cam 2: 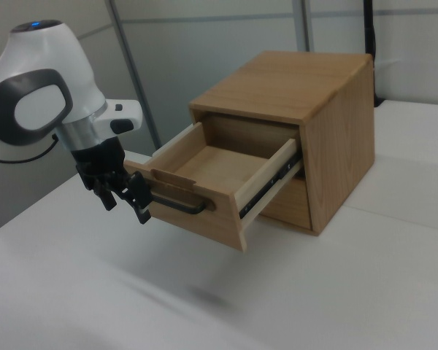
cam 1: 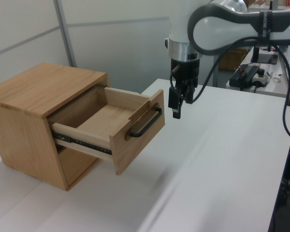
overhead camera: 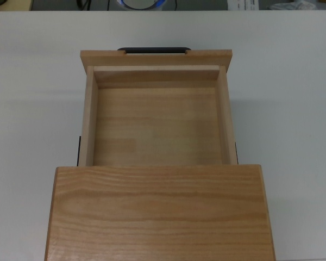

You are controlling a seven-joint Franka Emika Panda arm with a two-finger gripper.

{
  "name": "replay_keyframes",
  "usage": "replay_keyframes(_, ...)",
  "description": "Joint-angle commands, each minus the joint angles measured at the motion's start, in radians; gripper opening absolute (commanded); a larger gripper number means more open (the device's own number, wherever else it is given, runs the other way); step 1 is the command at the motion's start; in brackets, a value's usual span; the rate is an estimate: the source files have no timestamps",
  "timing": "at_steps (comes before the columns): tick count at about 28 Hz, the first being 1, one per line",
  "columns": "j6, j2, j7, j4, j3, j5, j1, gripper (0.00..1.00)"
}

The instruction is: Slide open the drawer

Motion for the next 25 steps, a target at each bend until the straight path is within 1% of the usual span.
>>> replay_keyframes(1,-0.134,0.085,-0.036,0.148,-0.002,-0.008,-0.009,1.00)
replay_keyframes(6,-0.173,0.113,-0.029,0.194,-0.002,-0.008,-0.009,1.00)
replay_keyframes(10,-0.177,0.128,-0.026,0.200,-0.002,-0.008,-0.009,1.00)
replay_keyframes(14,-0.177,0.145,-0.032,0.204,-0.004,-0.019,-0.011,1.00)
replay_keyframes(17,-0.176,0.149,-0.035,0.208,-0.005,-0.029,-0.011,1.00)
replay_keyframes(25,-0.173,0.157,-0.036,0.226,-0.007,-0.031,-0.011,1.00)
